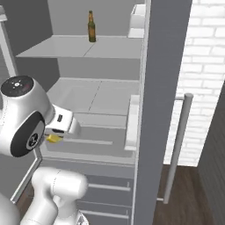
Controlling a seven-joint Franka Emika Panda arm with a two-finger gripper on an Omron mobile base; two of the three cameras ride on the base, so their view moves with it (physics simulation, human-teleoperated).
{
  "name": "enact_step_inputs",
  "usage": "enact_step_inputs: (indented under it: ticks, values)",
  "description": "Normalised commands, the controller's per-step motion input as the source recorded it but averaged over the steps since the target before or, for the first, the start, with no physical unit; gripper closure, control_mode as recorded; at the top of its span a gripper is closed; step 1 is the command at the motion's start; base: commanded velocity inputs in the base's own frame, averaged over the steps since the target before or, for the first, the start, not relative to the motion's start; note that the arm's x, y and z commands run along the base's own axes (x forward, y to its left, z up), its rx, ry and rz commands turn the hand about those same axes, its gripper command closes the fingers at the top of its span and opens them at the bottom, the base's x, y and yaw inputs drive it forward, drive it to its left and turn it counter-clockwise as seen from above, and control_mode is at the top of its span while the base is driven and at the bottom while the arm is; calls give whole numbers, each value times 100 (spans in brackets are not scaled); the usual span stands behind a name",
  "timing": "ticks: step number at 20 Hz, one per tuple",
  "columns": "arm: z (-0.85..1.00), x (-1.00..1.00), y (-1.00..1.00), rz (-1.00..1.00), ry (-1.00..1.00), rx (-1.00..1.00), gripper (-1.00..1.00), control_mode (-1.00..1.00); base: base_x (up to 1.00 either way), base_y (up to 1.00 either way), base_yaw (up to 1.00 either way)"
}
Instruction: Grab a lemon wedge from the fridge and one ice cube from the ice bowl, and put them in the glass of lemonade.
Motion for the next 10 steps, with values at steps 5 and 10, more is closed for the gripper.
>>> enact_step_inputs:
  ticks: [5, 10]
  values:
    - [0, 0, 0, 0, 0, 0, 100, 100, -100, -28, -1]
    - [0, 0, 0, 0, 0, 0, 100, 100, -93, -8, 5]
